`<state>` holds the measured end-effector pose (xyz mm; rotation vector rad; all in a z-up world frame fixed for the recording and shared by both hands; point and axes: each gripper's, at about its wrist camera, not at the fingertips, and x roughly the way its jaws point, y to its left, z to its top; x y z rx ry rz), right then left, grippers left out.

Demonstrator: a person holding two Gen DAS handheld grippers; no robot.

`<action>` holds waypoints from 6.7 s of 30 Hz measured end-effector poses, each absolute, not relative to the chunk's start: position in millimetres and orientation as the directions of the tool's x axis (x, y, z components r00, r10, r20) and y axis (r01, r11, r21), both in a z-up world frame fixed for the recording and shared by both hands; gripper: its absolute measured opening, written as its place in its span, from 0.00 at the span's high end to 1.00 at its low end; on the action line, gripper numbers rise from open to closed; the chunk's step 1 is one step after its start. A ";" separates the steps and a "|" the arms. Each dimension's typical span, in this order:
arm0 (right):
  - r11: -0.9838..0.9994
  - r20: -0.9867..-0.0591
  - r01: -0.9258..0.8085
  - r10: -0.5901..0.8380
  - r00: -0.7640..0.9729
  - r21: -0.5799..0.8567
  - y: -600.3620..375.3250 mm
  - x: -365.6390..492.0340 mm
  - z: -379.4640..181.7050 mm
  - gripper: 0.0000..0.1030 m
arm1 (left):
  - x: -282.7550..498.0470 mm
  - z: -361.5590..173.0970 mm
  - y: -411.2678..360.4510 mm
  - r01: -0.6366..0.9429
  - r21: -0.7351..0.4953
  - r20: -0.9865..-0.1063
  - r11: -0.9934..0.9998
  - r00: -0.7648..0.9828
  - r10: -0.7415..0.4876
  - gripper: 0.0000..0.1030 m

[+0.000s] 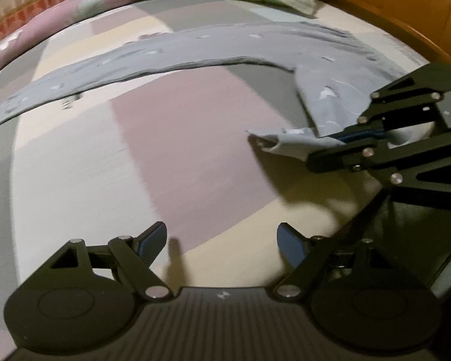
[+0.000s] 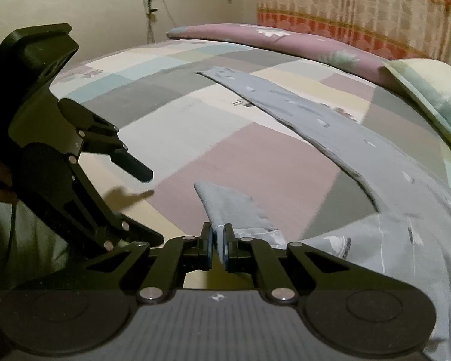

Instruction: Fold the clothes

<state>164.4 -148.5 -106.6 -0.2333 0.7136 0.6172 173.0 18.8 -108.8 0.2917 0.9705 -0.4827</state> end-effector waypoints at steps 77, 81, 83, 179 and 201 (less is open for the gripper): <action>0.972 -0.642 0.082 0.081 0.763 0.220 -348.2 86.9 -82.5 0.41 | 194.0 -41.3 195.4 -0.016 -0.188 -0.781 0.982 0.609 -0.140 0.97; 0.967 -0.658 0.145 0.029 0.753 0.209 -367.9 85.0 -86.8 0.41 | 191.6 -40.3 221.8 -0.109 -0.149 -0.783 0.983 0.621 -0.050 0.97; 0.958 -0.671 0.188 0.005 0.742 0.216 -380.3 83.9 -93.1 0.41 | 191.0 -42.0 232.4 -0.144 -0.112 -0.788 0.983 0.616 0.000 0.97; 0.739 -0.859 -0.672 0.317 0.402 -0.042 -144.6 254.7 -114.7 0.82 | 189.7 -91.7 263.0 -0.090 -0.129 -0.835 0.988 0.547 -0.059 0.51; 0.749 -0.768 -0.650 0.338 0.544 -0.131 -143.3 271.9 -115.7 0.96 | 195.8 -108.0 275.0 -0.131 -0.026 -0.828 0.991 0.558 0.052 0.94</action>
